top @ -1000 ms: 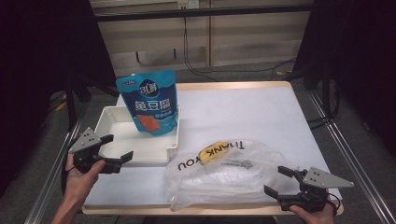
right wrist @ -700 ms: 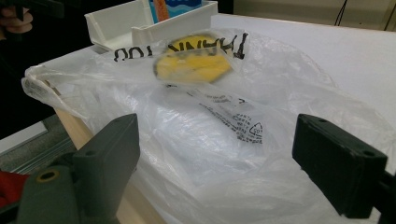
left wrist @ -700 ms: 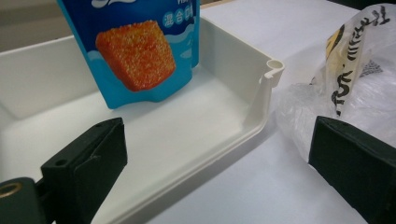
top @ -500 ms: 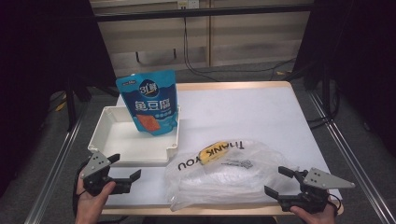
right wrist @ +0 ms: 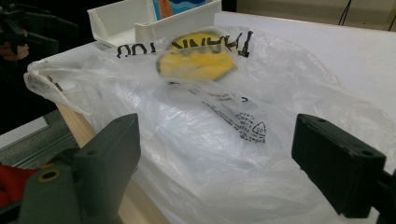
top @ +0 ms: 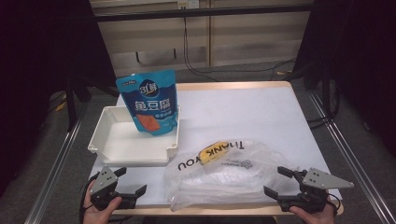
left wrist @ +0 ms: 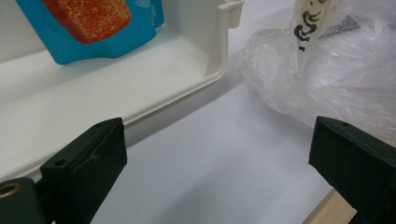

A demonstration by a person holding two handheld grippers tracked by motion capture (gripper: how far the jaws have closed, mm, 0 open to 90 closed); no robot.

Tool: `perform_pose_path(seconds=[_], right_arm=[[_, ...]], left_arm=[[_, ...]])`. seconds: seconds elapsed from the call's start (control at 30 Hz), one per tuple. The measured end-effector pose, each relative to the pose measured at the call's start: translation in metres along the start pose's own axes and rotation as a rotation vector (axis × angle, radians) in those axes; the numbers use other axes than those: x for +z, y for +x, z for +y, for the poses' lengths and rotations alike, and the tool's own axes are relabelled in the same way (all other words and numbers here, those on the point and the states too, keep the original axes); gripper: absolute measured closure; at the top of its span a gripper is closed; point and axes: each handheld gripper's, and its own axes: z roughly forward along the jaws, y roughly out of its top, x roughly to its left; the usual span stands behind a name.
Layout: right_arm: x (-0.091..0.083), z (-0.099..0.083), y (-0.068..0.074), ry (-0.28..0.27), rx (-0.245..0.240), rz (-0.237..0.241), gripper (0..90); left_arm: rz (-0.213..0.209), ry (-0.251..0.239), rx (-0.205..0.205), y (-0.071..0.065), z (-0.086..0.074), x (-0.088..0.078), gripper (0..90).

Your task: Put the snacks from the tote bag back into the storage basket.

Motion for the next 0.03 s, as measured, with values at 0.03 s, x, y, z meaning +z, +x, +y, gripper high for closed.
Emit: perform_pose_path(seconds=[0.03], right_arm=[[-0.0001,0.0003,-0.0001,-0.002,0.003,0.000,15.8]], left_arm=[[0.007,0.005,0.006,0.0010,0.0003,0.0002,3.9]])
